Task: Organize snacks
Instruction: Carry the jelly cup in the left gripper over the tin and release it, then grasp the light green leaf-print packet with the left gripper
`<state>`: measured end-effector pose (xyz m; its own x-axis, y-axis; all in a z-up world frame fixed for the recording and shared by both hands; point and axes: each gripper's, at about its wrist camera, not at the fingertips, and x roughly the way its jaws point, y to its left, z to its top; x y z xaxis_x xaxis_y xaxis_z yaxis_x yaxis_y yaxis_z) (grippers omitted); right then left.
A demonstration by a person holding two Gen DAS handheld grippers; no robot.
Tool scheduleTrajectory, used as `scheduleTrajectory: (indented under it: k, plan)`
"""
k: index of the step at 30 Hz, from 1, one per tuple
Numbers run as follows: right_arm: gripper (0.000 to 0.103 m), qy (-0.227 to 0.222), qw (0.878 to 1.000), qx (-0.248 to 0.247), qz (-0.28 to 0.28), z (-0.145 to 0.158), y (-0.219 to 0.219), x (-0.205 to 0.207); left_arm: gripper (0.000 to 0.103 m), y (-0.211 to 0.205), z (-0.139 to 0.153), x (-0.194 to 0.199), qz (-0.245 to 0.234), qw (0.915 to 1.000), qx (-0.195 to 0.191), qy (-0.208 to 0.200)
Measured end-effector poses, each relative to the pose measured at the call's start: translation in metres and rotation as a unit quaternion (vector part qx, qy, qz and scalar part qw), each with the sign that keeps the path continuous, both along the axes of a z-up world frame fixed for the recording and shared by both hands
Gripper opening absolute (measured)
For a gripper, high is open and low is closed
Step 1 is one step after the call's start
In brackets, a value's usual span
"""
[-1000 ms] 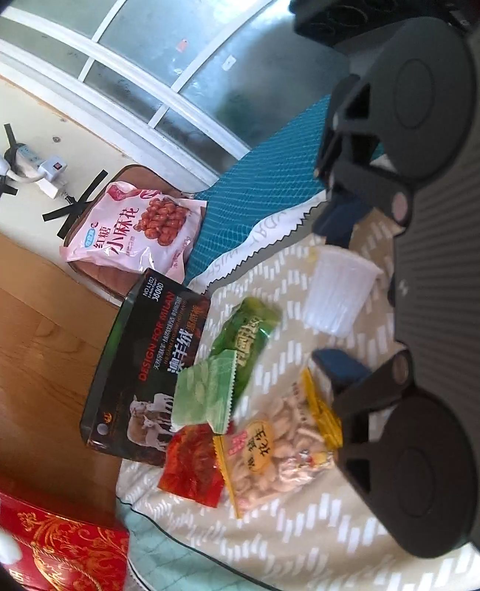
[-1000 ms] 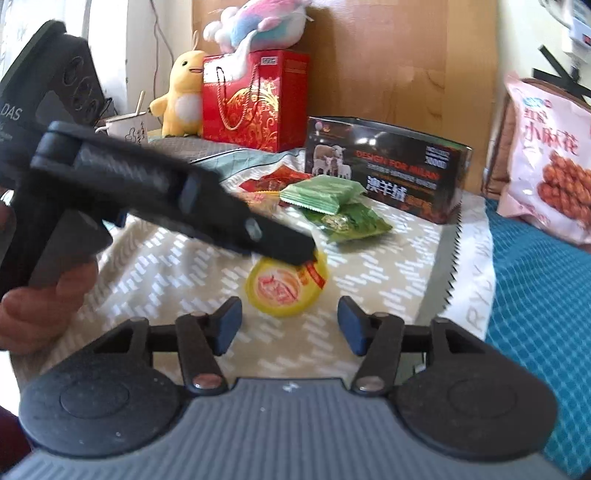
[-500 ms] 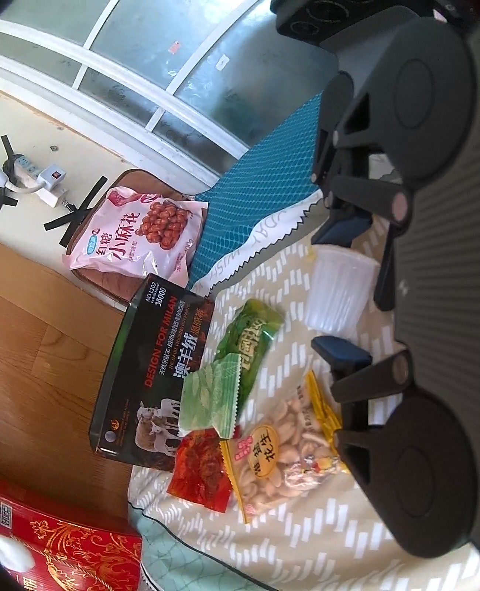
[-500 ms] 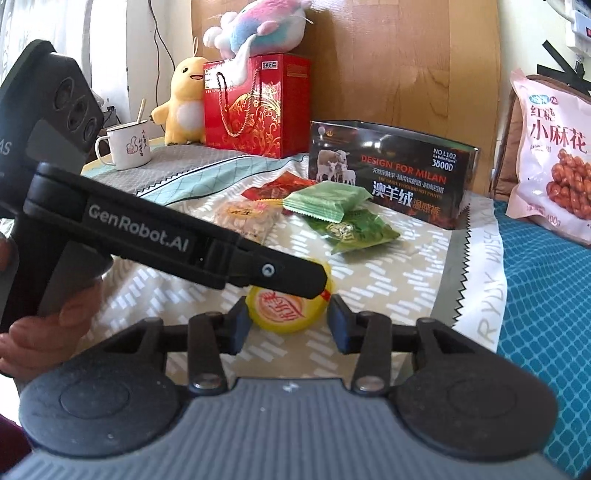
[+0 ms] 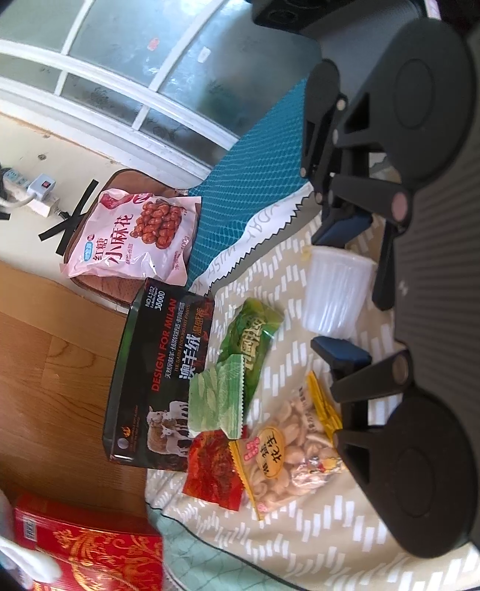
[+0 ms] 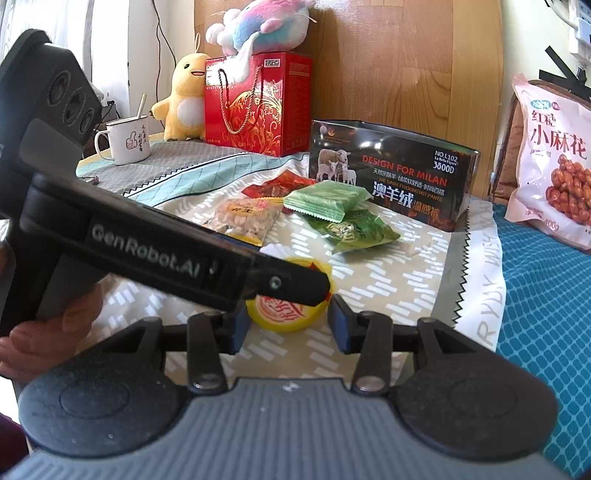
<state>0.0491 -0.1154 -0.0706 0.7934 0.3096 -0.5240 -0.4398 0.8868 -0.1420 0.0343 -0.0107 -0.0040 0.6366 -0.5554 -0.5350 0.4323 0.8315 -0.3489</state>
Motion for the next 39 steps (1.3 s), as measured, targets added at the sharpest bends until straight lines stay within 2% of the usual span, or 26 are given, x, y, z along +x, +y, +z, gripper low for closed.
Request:
scheduleTrajectory:
  k: [10,17,19,23,29,34,39]
  plan:
    - [0.048,-0.002,1.000,-0.004,-0.001,0.000,0.001,0.000,0.052,0.001,0.000,0.000,0.000,1.0000,-0.002,0.000]
    - [0.046,-0.015,1.000,-0.005,-0.002,0.002,0.002,-0.003,0.049,0.006,0.001,0.004,-0.005,0.9996,-0.023,0.017]
    - [0.046,-0.026,1.000,0.005,-0.002,0.007,0.001,-0.004,0.049,0.007,0.007,0.007,-0.006,0.9994,-0.027,0.019]
    - [0.046,-0.063,0.998,0.015,0.002,0.027,0.000,0.006,0.049,0.007,0.038,0.028,0.003,0.9994,-0.031,-0.014]
    - [0.046,-0.127,0.992,0.010,-0.006,0.065,0.000,0.063,0.050,0.000,0.078,0.100,0.030,0.9982,-0.027,-0.045]
    - [0.047,-0.111,0.993,0.033,-0.024,0.082,-0.008,0.138,0.051,0.001,0.076,0.169,0.066,0.9973,-0.022,-0.023]
    - [0.051,-0.094,0.994,0.033,-0.038,0.071,-0.005,0.188,0.055,0.001,0.061,0.203,0.101,0.9949,0.003,0.000]
